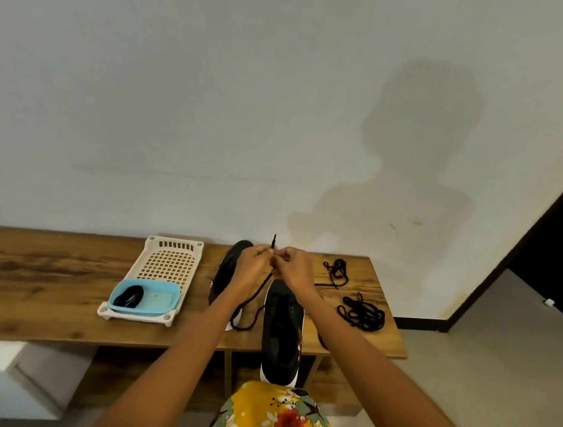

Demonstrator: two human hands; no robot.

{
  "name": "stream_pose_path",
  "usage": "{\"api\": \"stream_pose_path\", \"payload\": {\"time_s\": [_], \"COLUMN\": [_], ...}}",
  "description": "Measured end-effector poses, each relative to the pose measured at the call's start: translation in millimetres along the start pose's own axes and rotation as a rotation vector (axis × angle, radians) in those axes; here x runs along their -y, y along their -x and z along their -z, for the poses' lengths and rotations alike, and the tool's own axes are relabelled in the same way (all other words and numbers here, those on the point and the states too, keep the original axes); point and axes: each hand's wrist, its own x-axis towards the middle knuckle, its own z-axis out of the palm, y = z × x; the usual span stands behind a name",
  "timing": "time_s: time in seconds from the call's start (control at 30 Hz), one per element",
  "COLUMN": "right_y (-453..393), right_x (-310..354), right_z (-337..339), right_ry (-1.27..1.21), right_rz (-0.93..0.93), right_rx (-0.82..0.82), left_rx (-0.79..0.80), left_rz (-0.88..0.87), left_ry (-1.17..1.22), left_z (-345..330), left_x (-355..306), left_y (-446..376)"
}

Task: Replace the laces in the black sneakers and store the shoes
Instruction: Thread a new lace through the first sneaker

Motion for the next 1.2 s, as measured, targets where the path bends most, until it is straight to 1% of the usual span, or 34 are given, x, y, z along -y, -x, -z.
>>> {"api": "stream_pose_path", "payload": {"time_s": [0.07,0.13,0.23,0.33,0.4,0.47,0.53,0.63,0.77,0.87,1.2], "right_y": [2.4,3.2,7.2,17.5,27.0,33.2,35.2,35.9,36.3,35.2,29.5], "right_x": [-11.2,-24.9,-52.1,-88.7,-112.4,-130.7,-144.1,-148.9,-153.7,-158.6,-168.9], "right_z": [-9.0,-16.6,-21.6,-17.8,-12.1,-9.1,-8.7,-6.0,1.2,4.3,5.0], "right_ry": [0.030,0.101,0.243,0.412,0.497,0.553,0.535,0.422,0.259,0.201,0.162], "right_rz": [-0.041,-0.048,-0.052,-0.063,-0.124,-0.175,-0.169,-0.169,-0.229,-0.218,-0.218], "right_rx": [0.023,0.075,0.166,0.127,0.131,0.185,0.196,0.117,0.056,0.047,0.096], "left_rx": [0.029,-0.021,-0.086,-0.101,-0.076,0.016,0.099,0.139,0.139,0.133,0.056], "left_rz": [-0.025,-0.031,0.020,0.083,0.103,0.113,0.114,0.102,0.078,0.066,0.088], "left_ry": [-0.053,-0.126,-0.175,-0.191,-0.231,-0.327,-0.377,-0.472,-0.607,-0.685,-0.706], "left_z": [-0.7,-0.1,-6.1,-16.6,-24.9,-35.1,-46.0,-56.1,-65.5,-73.5,-79.3], "left_x": [9.1,22.0,50.1,75.8,87.5,94.9,98.6,98.6,103.3,107.6,105.7], "left_y": [4.2,6.6,7.8,9.0,11.0,13.0,14.7,15.7,15.1,17.4,15.9]}}
